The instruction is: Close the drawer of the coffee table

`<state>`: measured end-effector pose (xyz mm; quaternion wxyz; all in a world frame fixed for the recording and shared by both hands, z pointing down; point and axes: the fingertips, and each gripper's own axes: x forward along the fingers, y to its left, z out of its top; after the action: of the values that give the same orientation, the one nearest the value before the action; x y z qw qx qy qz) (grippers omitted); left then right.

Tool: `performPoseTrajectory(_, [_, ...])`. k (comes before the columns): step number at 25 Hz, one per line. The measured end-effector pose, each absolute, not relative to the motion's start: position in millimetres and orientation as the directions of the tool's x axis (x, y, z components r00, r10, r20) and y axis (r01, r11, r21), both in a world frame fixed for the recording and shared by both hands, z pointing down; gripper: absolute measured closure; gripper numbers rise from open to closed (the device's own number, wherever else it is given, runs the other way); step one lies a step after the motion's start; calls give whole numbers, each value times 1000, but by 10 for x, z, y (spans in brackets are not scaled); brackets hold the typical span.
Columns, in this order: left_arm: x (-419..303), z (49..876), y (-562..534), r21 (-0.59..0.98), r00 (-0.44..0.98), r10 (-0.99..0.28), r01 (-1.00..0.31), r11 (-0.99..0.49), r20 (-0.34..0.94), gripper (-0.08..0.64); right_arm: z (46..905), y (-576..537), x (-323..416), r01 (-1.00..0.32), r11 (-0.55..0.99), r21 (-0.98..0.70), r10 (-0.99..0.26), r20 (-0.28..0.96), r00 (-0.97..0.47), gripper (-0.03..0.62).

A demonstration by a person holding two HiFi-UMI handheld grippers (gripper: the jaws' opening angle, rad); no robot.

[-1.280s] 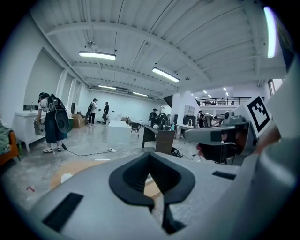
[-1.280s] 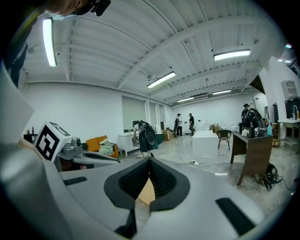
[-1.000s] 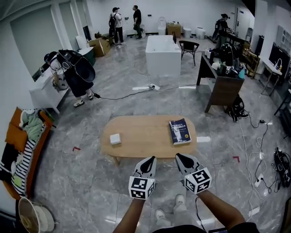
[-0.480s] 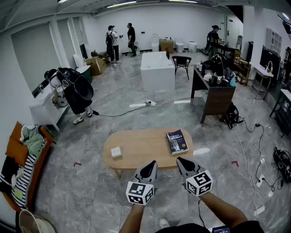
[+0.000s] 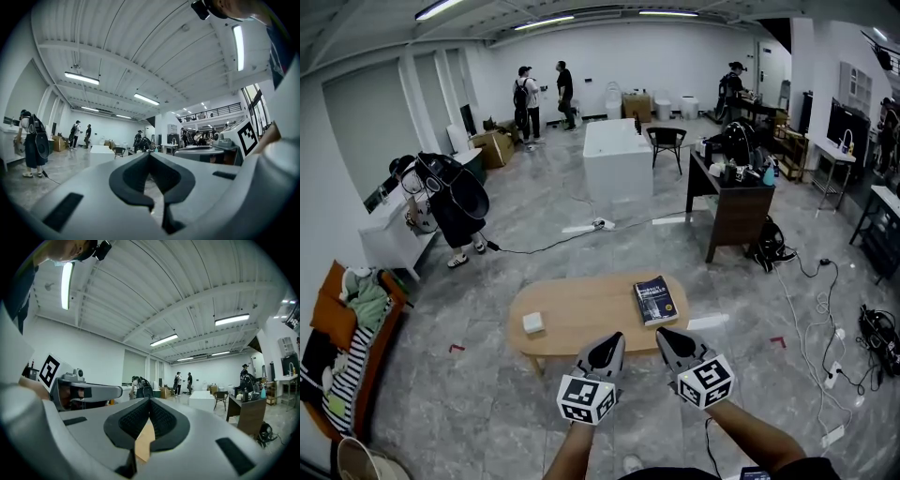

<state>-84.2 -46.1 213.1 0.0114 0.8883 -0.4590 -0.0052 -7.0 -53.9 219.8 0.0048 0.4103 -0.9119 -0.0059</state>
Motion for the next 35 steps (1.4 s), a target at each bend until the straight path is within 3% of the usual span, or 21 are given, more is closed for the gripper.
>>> performPoseTrajectory(35, [18,1654,734,-11,528,-848,-849,-528,-53,558,1682,680,645,-666,745,42,-663,-65,-745,581])
